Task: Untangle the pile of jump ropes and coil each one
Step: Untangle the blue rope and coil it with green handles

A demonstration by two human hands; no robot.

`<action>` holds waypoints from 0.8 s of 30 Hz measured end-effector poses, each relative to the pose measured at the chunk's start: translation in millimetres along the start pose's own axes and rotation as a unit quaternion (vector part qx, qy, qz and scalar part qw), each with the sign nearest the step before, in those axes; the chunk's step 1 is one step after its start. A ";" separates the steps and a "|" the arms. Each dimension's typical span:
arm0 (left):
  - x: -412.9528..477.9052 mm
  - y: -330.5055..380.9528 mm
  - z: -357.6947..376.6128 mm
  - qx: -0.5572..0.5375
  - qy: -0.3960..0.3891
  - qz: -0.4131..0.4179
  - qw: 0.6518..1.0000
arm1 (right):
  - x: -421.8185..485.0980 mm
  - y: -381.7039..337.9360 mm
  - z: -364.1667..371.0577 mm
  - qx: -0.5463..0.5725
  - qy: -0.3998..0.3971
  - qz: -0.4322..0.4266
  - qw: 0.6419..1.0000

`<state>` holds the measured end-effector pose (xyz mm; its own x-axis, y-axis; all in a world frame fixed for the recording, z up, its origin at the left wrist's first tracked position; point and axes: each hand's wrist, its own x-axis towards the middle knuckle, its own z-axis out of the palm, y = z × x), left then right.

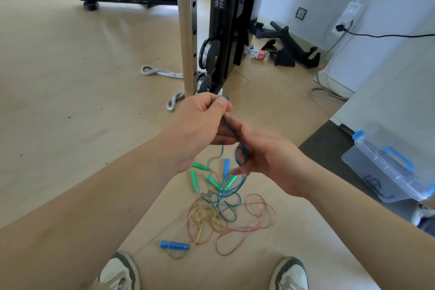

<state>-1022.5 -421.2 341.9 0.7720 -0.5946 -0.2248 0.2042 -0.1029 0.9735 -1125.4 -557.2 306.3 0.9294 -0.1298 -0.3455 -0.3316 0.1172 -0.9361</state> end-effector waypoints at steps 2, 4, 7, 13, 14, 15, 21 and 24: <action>2.4 1.8 -6.9 0.005 0.032 0.010 0.999 | 2.2 6.2 -1.9 -0.184 0.054 0.009 0.981; 5.7 3.9 -15.0 0.010 0.073 0.017 0.997 | 5.1 13.0 -6.3 -0.347 0.094 0.047 0.932; 9.3 1.5 -22.0 0.028 0.100 0.014 0.994 | 6.8 19.2 -13.2 -0.385 0.124 0.084 0.911; 12.4 -10.1 -20.4 0.109 0.072 -0.087 0.988 | 4.5 2.0 -7.8 -0.109 0.057 0.039 0.992; 12.3 -11.1 -20.2 0.126 0.065 -0.118 0.983 | 3.8 -1.0 -5.2 -0.059 0.061 0.029 0.996; 11.3 -13.0 -19.9 0.146 0.050 -0.143 0.978 | 3.9 -4.4 -2.9 -0.006 0.070 0.024 0.997; -7.3 -23.4 -8.0 0.390 -0.204 -0.084 0.894 | 7.1 -25.3 6.5 0.181 0.087 -0.021 0.979; -12.3 -28.1 3.4 0.435 -0.251 -0.045 0.863 | 8.5 -31.4 5.5 0.216 0.097 -0.042 0.971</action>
<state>-1039.7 -413.7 317.5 0.3729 -0.8013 -0.4679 -0.4489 -0.5971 0.6648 -1106.2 -556.6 333.2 0.8882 -0.3356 -0.3138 -0.1172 0.4950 -0.8610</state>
